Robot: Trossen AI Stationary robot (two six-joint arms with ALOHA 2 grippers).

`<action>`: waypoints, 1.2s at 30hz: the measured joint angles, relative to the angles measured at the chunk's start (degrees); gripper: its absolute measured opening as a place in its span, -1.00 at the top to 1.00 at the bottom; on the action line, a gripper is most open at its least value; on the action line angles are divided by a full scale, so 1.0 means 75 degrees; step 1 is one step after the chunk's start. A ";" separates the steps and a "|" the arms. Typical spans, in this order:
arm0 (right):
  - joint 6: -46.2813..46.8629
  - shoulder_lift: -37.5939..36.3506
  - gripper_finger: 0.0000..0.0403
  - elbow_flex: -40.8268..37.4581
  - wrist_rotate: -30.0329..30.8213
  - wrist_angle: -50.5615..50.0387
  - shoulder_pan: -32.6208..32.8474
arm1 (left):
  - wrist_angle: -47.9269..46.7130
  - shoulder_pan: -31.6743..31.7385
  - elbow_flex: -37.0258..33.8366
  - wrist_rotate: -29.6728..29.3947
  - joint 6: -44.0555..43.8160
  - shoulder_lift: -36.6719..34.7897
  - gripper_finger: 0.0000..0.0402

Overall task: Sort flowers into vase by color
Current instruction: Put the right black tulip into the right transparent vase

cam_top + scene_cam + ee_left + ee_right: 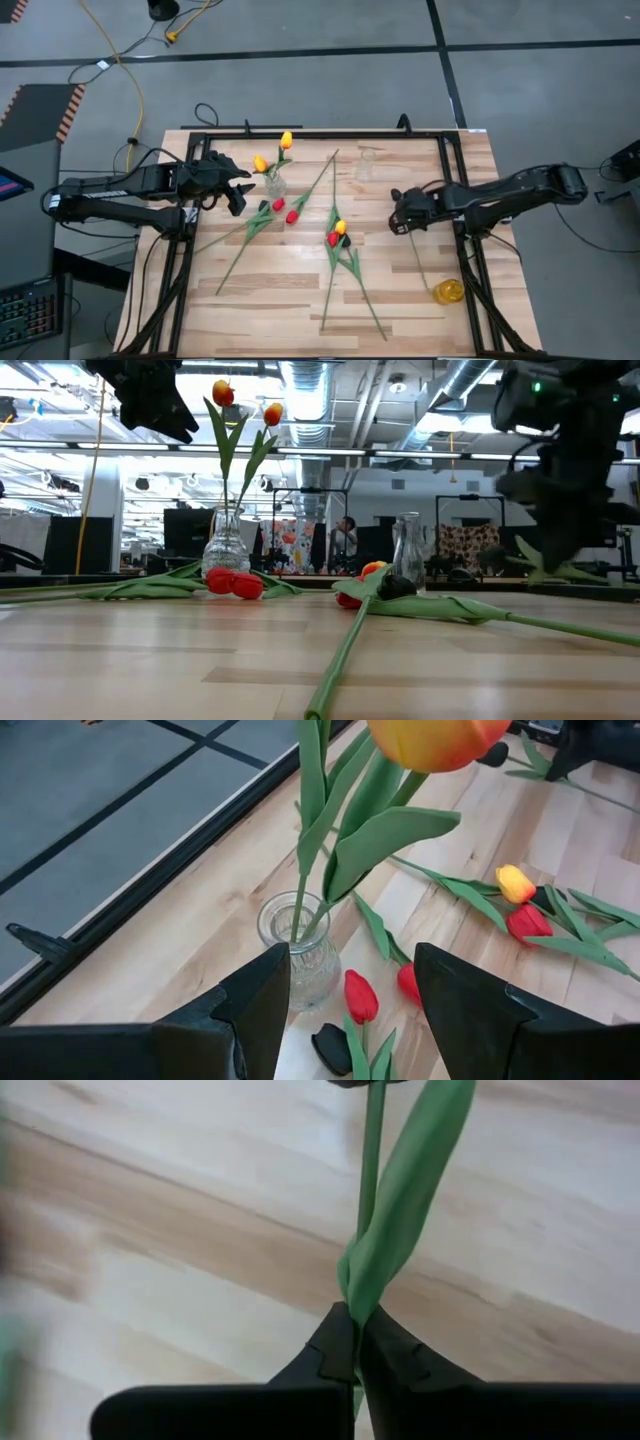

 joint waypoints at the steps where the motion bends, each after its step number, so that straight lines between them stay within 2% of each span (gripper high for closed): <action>1: -0.0018 -0.0129 0.83 0.0006 0.0067 0.0190 0.0000 | 0.0000 0.0000 0.0000 0.0001 0.0000 0.0000 0.00; 6: -0.0609 -0.0636 0.82 0.0010 0.0266 0.1417 -0.0031 | 0.0000 0.0000 0.0000 0.0002 -0.0035 0.0000 0.00; 15: -0.2598 -0.0833 0.83 0.0010 0.0267 0.3945 -0.0643 | 0.0001 0.0000 0.0000 0.0003 -0.0044 0.0000 0.00; 28: -0.4611 -0.0833 0.83 0.0013 0.0217 0.5785 -0.1321 | 0.0003 0.0000 0.0000 0.0012 -0.0050 0.0000 0.00; 36: -0.6252 -0.0833 0.82 0.0016 0.0211 0.7461 -0.1698 | 0.0003 0.0000 0.0000 0.0009 -0.0052 0.0000 0.00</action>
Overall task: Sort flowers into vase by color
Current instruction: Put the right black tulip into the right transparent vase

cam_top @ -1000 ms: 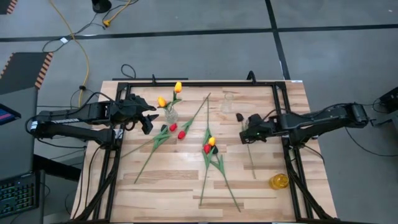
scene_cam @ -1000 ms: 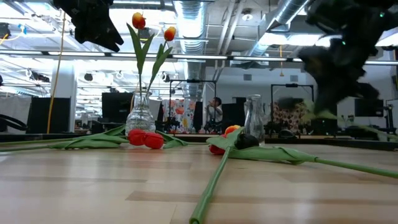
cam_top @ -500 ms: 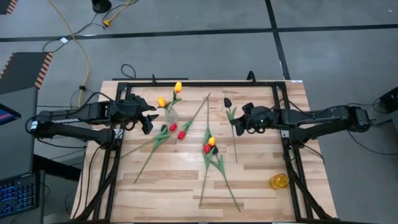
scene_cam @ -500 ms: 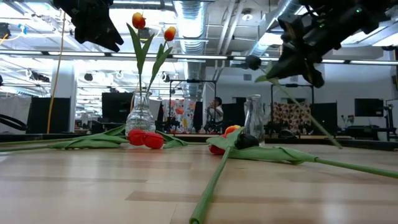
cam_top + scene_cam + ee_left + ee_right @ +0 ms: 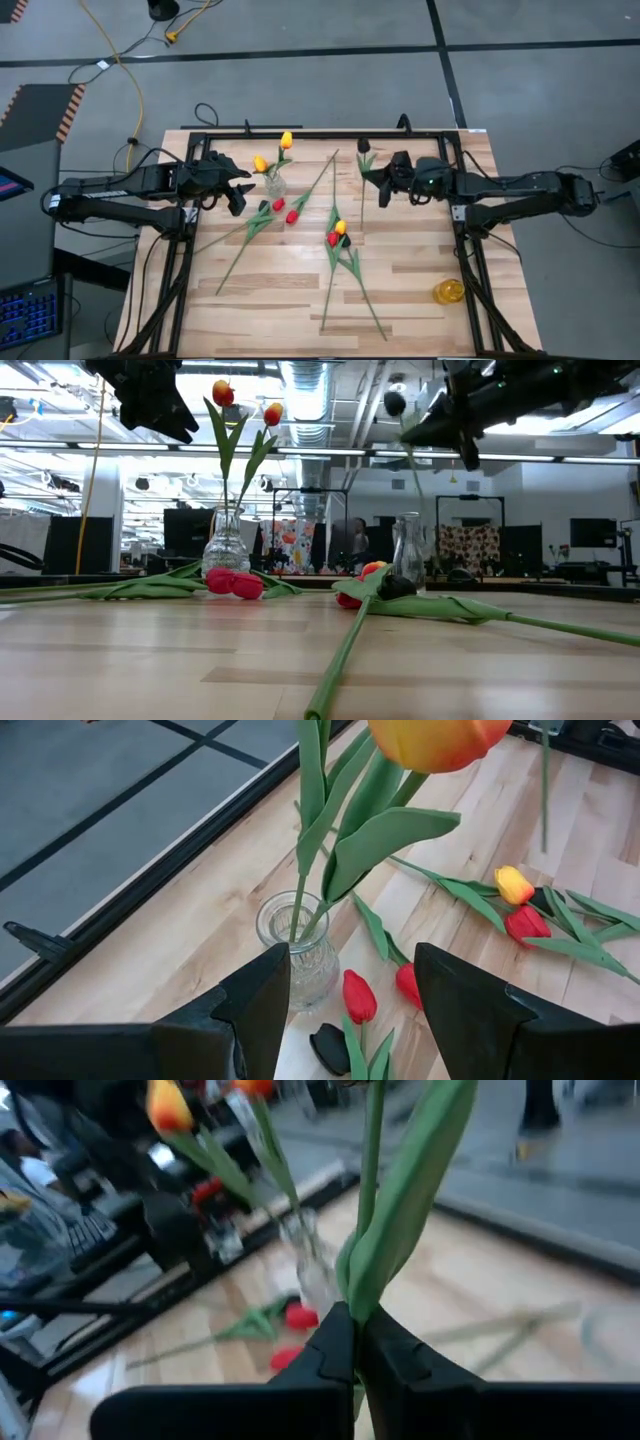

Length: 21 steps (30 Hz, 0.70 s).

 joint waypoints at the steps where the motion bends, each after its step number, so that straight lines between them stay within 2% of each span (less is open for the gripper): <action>1: -0.0207 0.0000 0.82 0.0000 0.0000 0.0209 -0.0059 | 0.0000 0.0000 0.0000 -0.0001 0.0000 0.0000 0.00; 13: -0.2524 0.0000 0.82 0.0000 0.0000 0.2236 -0.0797 | 0.0000 0.0000 0.0000 -0.0006 0.0000 0.0000 0.00; 21: -0.3501 0.0000 0.82 0.0000 0.0000 0.3296 -0.1294 | 0.0001 0.0000 0.0000 -0.0017 -0.0001 0.0000 0.00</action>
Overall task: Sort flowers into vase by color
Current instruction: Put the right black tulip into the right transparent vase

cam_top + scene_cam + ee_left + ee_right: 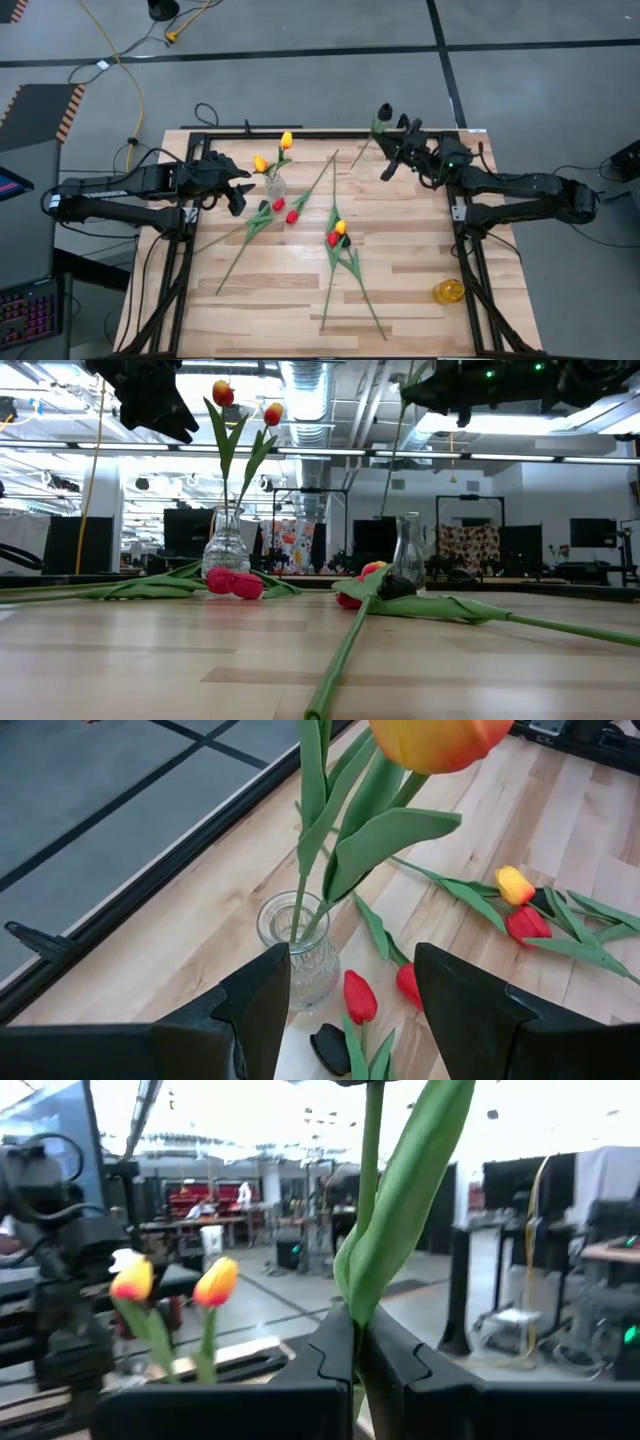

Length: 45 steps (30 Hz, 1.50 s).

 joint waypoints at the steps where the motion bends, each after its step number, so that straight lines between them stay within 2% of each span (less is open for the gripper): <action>1: -0.0084 0.0000 0.82 0.0000 0.0000 0.0078 -0.0056 | -0.0001 0.0000 0.0000 0.0000 0.0000 0.0000 0.00; 6: -0.0249 -0.0012 0.82 0.0003 -0.0002 0.0423 -0.0327 | 0.0000 0.0000 0.0000 -0.0003 0.0000 -0.0001 0.00; 13: -0.0247 -0.0603 0.82 0.0003 -0.0002 0.0172 -0.0623 | 0.0000 0.0000 0.0000 -0.0008 0.0000 -0.0001 0.00; 24: -0.0247 -0.1504 0.82 0.0009 -0.0003 -0.1536 -0.0889 | 0.0001 0.0000 0.0000 -0.0015 0.0001 0.0000 0.00; 31: -0.0247 -0.1244 0.82 0.0009 -0.0003 -0.1694 -0.0910 | 0.0002 0.0000 0.0000 -0.0015 -0.0180 0.0000 0.00; 45: -0.0247 -0.0096 0.76 0.0009 -0.0003 -0.1702 -0.0910 | -0.0001 0.0000 0.0000 -0.0014 -0.0195 0.0000 0.00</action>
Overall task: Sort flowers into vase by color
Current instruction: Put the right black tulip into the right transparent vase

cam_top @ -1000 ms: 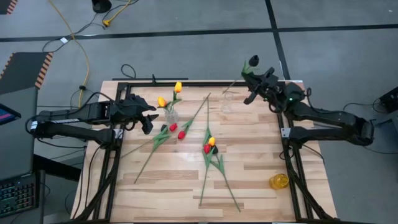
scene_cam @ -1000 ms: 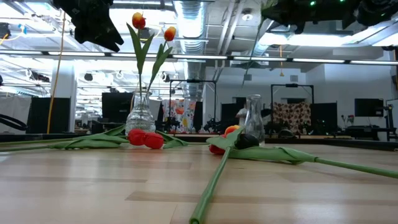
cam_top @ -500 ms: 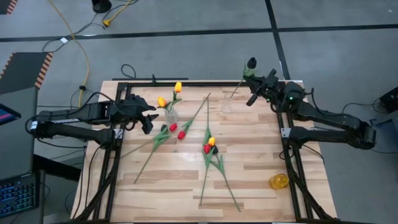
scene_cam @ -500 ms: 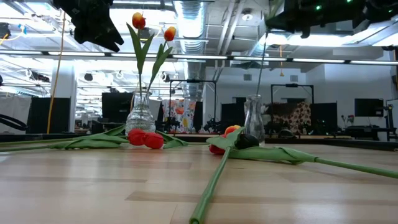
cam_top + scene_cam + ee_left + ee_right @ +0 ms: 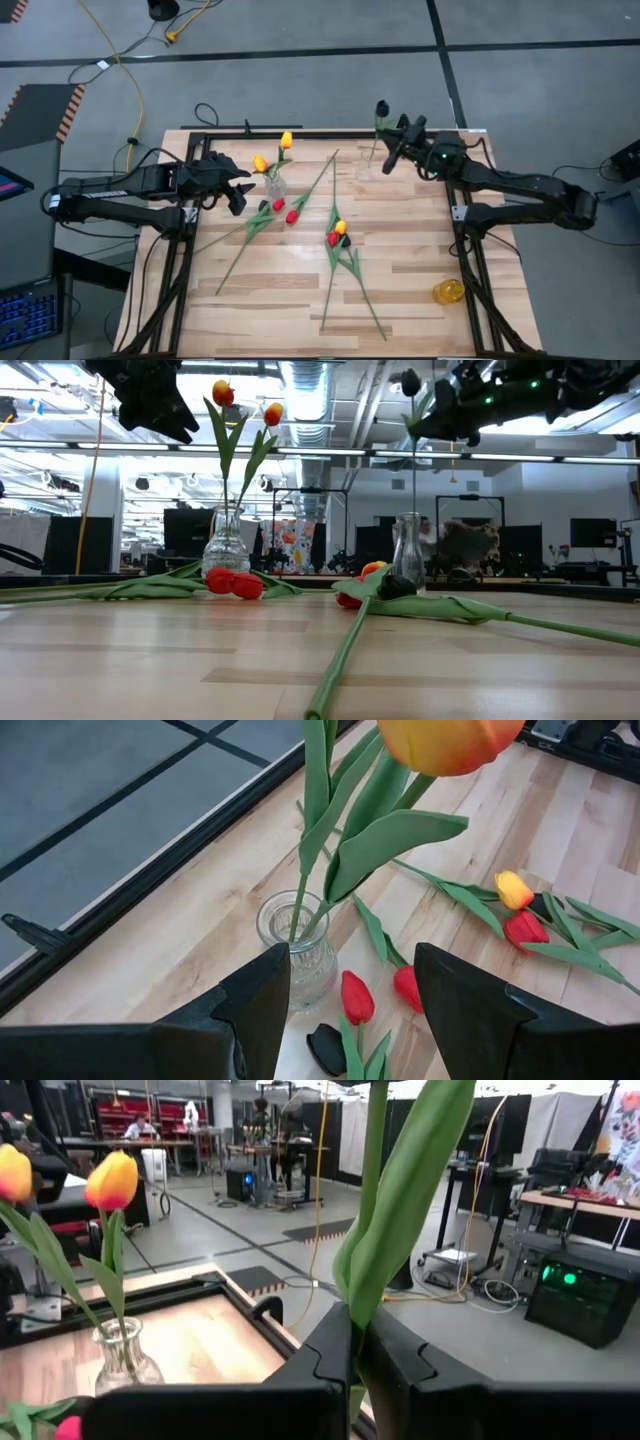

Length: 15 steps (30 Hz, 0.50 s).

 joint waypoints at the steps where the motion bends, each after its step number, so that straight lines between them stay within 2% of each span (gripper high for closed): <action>1: 0.0002 0.0033 0.75 0.0000 0.0000 0.0007 0.0000 | 0.0000 0.0000 0.0000 0.0002 0.0002 0.0000 0.00; 15: 0.0003 0.0067 0.74 0.0000 0.0003 -0.0042 0.0000 | 0.0000 0.0000 0.0000 0.0003 0.0006 0.0000 0.00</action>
